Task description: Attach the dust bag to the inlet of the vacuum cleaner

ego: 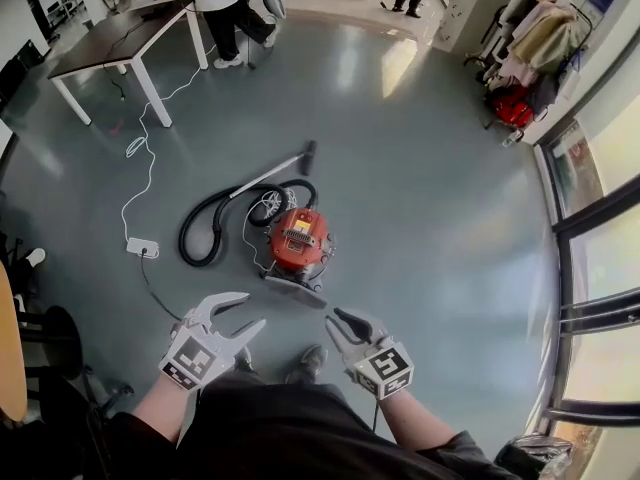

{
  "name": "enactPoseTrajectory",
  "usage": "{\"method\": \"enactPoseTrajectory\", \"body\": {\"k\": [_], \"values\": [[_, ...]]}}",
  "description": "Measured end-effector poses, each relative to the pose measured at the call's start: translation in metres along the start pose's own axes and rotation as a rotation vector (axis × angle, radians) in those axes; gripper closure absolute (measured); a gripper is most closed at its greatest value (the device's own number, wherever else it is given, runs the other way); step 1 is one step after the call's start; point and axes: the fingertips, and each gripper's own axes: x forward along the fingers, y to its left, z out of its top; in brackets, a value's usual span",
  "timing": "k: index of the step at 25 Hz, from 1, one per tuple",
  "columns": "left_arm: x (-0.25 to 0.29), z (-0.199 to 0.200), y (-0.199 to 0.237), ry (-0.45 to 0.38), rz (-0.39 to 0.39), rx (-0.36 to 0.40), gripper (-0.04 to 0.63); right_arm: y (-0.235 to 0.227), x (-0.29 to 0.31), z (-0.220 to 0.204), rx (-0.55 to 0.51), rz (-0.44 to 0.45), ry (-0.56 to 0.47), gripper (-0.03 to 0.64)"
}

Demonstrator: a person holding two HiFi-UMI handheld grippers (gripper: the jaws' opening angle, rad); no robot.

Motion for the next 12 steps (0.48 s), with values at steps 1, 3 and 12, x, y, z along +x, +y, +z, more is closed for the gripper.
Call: {"method": "enactPoseTrajectory", "body": {"k": [1,3,12], "values": [[-0.003,0.001,-0.002,-0.008,-0.008,-0.007,0.397,0.003,-0.002,0.003,-0.006,-0.007,-0.008,0.541],[-0.008,0.002,-0.004,-0.028,-0.027,-0.019,0.397,0.013,-0.006,0.011,-0.023,-0.020,-0.022,0.541],[-0.077,-0.003,-0.002,-0.152,-0.096,0.019,0.402,0.098,0.000,0.015,-0.022,-0.120,-0.009,0.541]]}}
